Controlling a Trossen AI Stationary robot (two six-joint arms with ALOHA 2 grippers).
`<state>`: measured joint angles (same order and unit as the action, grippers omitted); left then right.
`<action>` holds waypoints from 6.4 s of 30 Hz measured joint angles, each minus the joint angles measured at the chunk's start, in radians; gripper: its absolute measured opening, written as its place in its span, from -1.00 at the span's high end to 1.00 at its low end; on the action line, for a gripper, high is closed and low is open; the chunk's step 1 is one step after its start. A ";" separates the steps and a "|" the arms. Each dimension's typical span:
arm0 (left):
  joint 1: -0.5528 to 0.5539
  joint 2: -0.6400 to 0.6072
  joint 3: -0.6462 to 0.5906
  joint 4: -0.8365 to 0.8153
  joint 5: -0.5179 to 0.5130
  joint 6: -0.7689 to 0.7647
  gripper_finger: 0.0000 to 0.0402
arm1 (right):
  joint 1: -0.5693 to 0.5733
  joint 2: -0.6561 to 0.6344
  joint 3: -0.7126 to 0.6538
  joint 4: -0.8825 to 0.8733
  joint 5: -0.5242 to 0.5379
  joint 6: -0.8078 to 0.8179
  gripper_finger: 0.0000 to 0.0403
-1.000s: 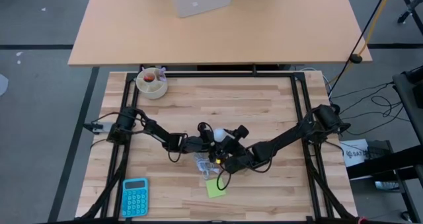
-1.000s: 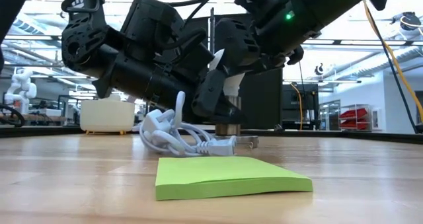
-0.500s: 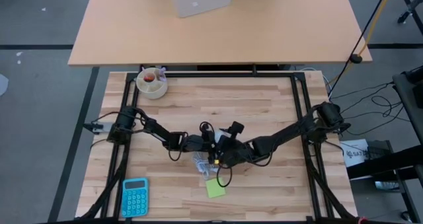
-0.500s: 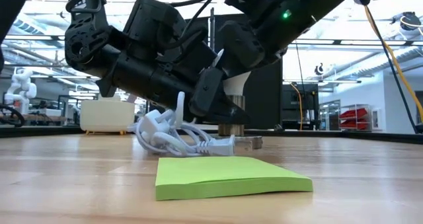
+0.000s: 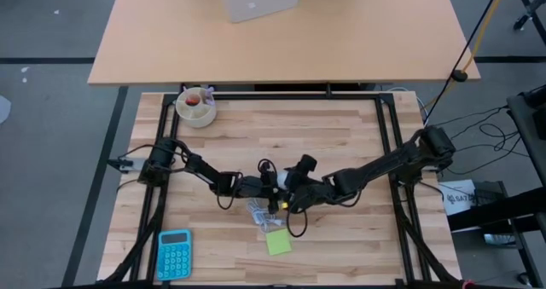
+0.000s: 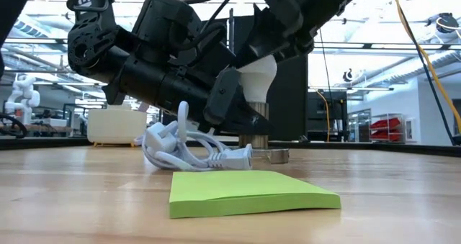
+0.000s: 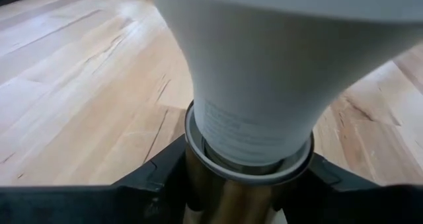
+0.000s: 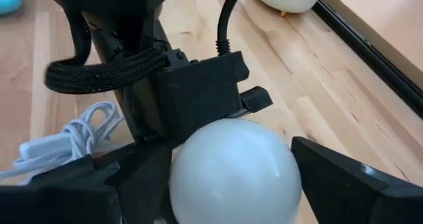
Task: Screw lightbulb
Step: Remove the lightbulb from the lamp
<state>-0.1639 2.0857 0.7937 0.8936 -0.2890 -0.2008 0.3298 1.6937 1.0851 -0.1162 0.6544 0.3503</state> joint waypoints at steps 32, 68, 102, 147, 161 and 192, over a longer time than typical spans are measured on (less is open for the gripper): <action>0.001 0.000 -0.001 0.012 -0.008 -0.003 0.10 | 0.182 -0.658 -0.534 0.303 0.293 -0.058 -0.66; 0.046 0.002 -0.001 0.039 0.070 0.053 0.10 | 0.101 -0.397 -0.856 1.052 -0.029 -0.285 -0.29; 0.051 0.002 -0.001 0.044 0.093 0.076 0.10 | 0.040 -0.007 -0.747 1.360 -0.067 -0.158 0.03; 0.048 0.002 -0.001 0.045 0.098 0.075 0.10 | -0.059 -0.032 -0.519 0.933 -0.162 -0.239 -0.41; 0.048 0.002 0.002 0.044 0.106 0.077 0.10 | -0.061 -0.142 -0.519 0.736 -0.190 -0.339 -0.41; 0.046 0.001 -0.003 0.051 0.229 0.070 0.10 | -0.211 -0.142 -0.478 0.754 -0.653 -0.394 -0.41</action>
<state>-0.1183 2.0865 0.7906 0.9445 -0.0595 -0.1307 0.1189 1.5513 0.6067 0.6378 0.0016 -0.0434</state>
